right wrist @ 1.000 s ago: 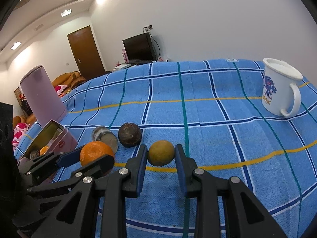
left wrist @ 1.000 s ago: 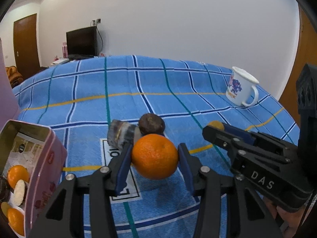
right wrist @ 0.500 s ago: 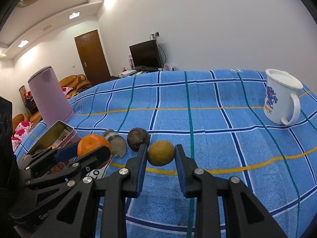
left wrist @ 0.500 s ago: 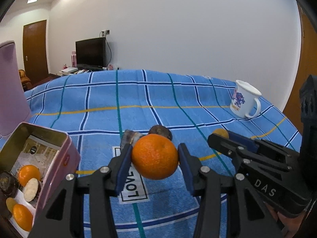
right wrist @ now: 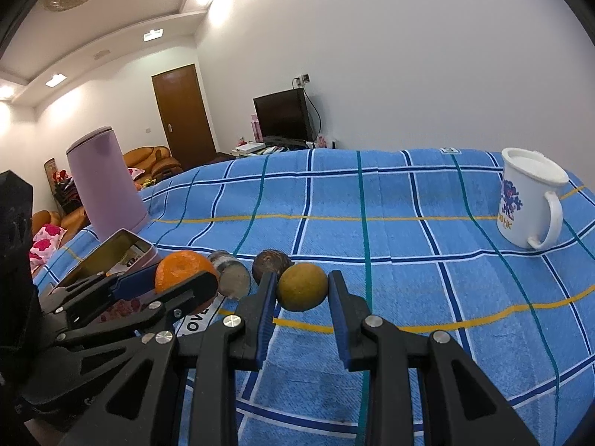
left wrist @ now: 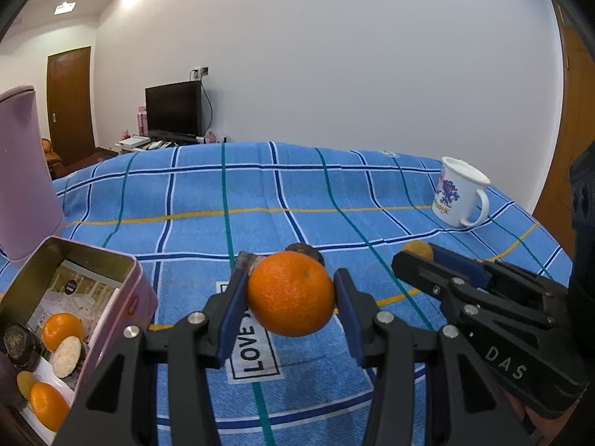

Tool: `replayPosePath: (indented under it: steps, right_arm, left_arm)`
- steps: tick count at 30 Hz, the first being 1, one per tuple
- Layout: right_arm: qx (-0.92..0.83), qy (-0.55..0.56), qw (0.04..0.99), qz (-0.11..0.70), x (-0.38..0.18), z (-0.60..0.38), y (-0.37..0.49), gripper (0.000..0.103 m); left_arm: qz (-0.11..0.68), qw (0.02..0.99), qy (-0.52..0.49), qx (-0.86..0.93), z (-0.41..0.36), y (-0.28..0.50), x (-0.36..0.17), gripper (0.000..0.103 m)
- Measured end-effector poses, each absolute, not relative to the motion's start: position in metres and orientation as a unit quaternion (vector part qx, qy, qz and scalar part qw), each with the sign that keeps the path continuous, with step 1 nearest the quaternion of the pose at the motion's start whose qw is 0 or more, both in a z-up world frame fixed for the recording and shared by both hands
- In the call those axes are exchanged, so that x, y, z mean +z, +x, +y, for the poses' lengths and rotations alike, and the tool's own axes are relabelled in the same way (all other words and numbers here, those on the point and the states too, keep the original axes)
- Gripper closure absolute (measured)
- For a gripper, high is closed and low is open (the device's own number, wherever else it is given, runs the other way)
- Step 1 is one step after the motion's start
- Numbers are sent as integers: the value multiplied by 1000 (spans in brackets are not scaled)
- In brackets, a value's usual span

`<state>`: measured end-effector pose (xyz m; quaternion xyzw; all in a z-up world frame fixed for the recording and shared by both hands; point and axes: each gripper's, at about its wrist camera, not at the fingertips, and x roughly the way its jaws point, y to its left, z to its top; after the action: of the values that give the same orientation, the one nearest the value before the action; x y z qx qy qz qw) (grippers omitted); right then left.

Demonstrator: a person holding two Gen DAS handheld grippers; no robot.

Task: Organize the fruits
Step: 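Lift the tangerine and yellow-green fruit and carry both toward the pink tin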

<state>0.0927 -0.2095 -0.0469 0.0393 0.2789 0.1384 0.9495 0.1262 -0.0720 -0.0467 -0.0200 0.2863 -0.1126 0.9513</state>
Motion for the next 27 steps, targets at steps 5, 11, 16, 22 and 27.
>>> replayPosePath:
  steps: [5,11,16,22,27]
  right_arm:
    - [140,32,953,265,-44,-208,88,73]
    - [142,31,954,261,-42,-208,86,73]
    - [142,28,957,252,-41,-207,83,73]
    - [143,22,959,242,-40,-206,79,73]
    - [143,19,962,233,-39,-205,75,73]
  left_arm:
    - [278,954,-19,-110,-72,124,-45,54]
    - [269,957,-17,-106,-72,120,-44,54]
    - [261,960,-17,-103,-71,117,-42,54]
    - [252,962,-14,-101,-71,114,-40,54]
    - [242,965,-11,-97,-71,110,-39,54]
